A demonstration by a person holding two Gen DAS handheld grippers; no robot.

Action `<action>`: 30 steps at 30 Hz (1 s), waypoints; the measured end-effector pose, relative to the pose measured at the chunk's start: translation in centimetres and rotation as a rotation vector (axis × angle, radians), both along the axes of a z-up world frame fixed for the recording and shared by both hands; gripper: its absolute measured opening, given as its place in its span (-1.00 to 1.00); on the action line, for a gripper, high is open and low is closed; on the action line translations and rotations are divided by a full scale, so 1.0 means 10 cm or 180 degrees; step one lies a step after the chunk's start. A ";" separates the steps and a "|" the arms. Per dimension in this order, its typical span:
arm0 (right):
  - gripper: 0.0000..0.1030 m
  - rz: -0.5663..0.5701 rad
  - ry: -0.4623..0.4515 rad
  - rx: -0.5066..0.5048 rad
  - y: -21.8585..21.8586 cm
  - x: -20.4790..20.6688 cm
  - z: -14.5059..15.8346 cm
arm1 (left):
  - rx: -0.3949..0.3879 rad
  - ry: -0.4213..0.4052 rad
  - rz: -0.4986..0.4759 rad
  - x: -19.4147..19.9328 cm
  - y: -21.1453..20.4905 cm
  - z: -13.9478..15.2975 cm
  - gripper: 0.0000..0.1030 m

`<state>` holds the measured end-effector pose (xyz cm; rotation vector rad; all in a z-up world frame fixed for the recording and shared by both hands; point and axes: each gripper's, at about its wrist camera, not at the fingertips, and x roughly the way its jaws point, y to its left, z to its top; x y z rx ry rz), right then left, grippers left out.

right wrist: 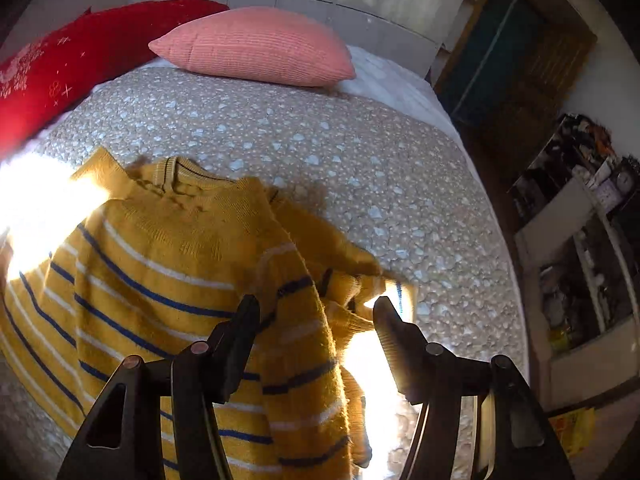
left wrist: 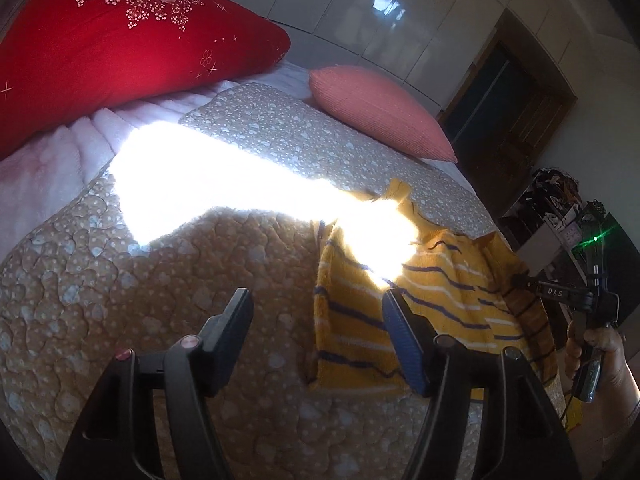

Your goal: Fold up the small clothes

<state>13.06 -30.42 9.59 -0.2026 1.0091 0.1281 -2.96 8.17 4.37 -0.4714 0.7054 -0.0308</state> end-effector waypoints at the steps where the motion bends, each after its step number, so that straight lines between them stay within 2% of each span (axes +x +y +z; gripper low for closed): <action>1: -0.63 -0.0020 0.0140 0.0185 -0.04 0.08 -0.04 | 0.0026 0.0017 0.0016 0.00 -0.02 -0.02 0.28; 2: -0.88 -0.0070 0.0180 0.0193 -0.06 0.13 -0.08 | 0.0046 0.0039 0.0028 0.01 -0.02 -0.04 0.28; 4: -0.94 -0.0338 0.0076 0.0039 -0.18 0.22 -0.12 | 0.0040 0.0081 0.0027 0.03 -0.02 -0.07 0.28; 7: -0.94 -0.1008 0.0052 0.0213 -0.66 0.37 -0.14 | -0.0106 0.0137 -0.0007 0.07 0.02 -0.12 0.28; 9: -0.92 -0.1452 0.0084 -0.0021 -0.93 0.40 -0.21 | -0.0217 0.0201 -0.0034 0.10 0.06 -0.17 0.28; 10: -0.84 -0.1569 0.0174 -0.0055 -1.04 0.41 -0.26 | -0.0256 0.0234 -0.0032 0.12 0.08 -0.20 0.28; 12: -0.84 -0.1667 0.0265 0.0347 -1.28 0.32 -0.28 | -0.0283 0.0255 -0.0002 0.12 0.11 -0.22 0.28; 14: -0.84 -0.1646 0.0129 0.0698 -1.43 0.07 -0.18 | -0.0278 0.0229 0.0020 0.12 0.12 -0.20 0.28; 17: -0.66 -0.1227 -0.0026 0.0909 -1.40 -0.42 0.02 | -0.0267 0.0212 0.0009 0.11 0.11 -0.19 0.28; 19: -0.14 -0.0942 -0.0128 0.0942 -1.30 -0.77 0.13 | -0.0243 0.0222 -0.0004 0.12 0.09 -0.20 0.28; 20: -0.01 -0.0833 -0.0197 0.0934 -1.24 -0.92 0.16 | -0.0226 0.0223 -0.0012 0.12 0.07 -0.20 0.28; 21: 0.21 -0.0740 -0.0257 0.0914 -1.19 -1.07 0.17 | -0.0204 0.0219 -0.0019 0.12 0.06 -0.20 0.28; 22: 0.29 -0.0670 -0.0282 0.0878 -1.14 -1.18 0.16 | -0.0177 0.0214 -0.0021 0.12 0.04 -0.20 0.28; 25: 0.29 -0.0514 -0.0152 0.0778 -0.97 -1.39 -0.08 | -0.0071 0.0212 0.0003 0.11 0.00 -0.22 0.28; 26: 0.26 -0.0517 -0.0069 0.0727 -0.93 -1.41 -0.19 | -0.0035 0.0218 0.0013 0.11 -0.02 -0.23 0.28; 27: -0.21 -0.0525 0.0009 0.0679 -0.90 -1.45 -0.30 | -0.0005 0.0230 0.0015 0.11 -0.03 -0.25 0.28; 28: -0.91 -0.0489 0.0127 0.0696 -0.89 -1.44 -0.38 | 0.0019 0.0243 0.0016 0.11 -0.03 -0.27 0.28; 30: -0.90 -0.0532 0.0074 0.0713 -1.01 -1.47 -0.34 | 0.0062 0.0279 0.0037 0.12 -0.04 -0.30 0.28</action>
